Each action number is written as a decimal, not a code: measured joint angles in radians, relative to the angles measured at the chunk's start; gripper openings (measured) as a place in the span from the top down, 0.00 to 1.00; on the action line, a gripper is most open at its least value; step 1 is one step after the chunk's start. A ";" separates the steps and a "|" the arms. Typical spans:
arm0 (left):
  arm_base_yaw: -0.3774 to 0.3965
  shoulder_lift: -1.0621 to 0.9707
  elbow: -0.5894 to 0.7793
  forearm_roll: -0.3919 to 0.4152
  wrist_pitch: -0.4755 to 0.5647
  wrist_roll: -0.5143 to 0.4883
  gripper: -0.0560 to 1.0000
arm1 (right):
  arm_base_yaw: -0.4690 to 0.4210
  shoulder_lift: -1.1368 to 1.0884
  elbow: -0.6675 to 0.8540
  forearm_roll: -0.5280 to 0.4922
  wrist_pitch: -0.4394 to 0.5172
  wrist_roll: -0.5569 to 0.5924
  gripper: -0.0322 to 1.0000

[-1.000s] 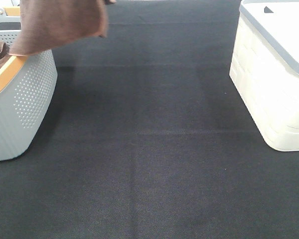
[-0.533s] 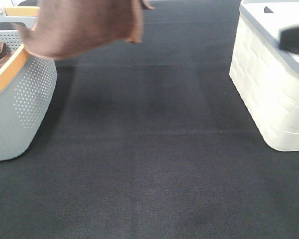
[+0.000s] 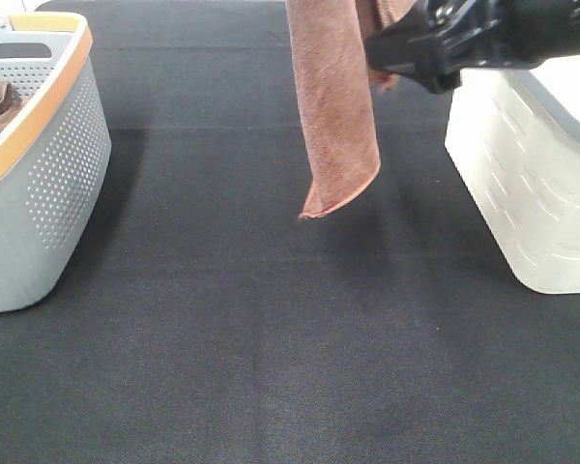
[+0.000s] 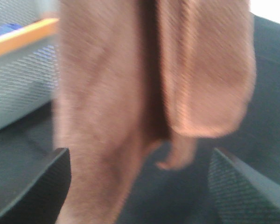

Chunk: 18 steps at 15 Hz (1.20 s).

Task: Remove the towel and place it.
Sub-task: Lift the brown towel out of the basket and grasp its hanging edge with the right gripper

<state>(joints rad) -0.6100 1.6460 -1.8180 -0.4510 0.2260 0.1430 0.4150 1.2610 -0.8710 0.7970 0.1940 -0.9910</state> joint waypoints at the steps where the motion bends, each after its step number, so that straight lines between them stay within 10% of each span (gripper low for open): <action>1: 0.000 0.000 0.000 0.000 -0.005 0.000 0.95 | 0.000 0.021 0.000 0.001 -0.016 0.000 0.23; 18: 0.000 0.000 0.000 -0.106 0.255 0.059 0.95 | 0.000 0.090 -0.001 0.068 -0.062 -0.008 0.23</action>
<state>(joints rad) -0.6100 1.6460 -1.8180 -0.5570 0.4810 0.2020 0.4150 1.3510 -0.8720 0.8650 0.1320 -0.9990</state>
